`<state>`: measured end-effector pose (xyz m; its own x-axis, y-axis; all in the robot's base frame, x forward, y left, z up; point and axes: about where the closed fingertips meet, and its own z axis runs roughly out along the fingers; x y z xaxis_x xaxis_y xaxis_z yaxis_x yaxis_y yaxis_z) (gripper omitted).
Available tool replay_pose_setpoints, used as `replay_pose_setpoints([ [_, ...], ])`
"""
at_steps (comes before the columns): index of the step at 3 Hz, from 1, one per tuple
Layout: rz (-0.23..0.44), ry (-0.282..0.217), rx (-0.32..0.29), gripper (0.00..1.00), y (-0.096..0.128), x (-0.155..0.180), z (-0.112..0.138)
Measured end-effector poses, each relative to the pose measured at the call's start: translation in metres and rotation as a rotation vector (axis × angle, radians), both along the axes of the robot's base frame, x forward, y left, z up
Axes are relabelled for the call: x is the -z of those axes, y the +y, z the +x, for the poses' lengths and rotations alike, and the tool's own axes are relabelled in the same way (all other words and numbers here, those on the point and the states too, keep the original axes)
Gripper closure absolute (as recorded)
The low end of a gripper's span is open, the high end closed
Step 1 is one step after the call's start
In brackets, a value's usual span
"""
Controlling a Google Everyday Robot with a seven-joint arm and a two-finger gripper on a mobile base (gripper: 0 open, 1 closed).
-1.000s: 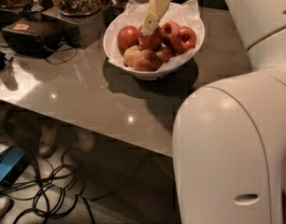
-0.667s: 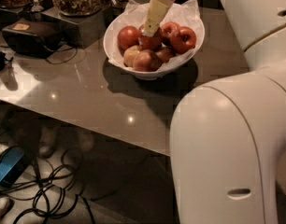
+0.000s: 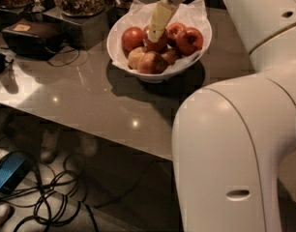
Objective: Pick apple from white bowl
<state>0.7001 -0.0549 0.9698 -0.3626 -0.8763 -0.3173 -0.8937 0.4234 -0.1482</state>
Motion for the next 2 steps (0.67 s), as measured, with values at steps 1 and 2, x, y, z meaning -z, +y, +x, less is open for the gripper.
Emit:
replay_pose_setpoints([
  [1,-0.001,0.016,-0.004,0.29,0.0013,0.0059,-0.0004],
  [2,-0.003,0.033,-0.011,0.28,0.0034,0.0126,-0.0006],
])
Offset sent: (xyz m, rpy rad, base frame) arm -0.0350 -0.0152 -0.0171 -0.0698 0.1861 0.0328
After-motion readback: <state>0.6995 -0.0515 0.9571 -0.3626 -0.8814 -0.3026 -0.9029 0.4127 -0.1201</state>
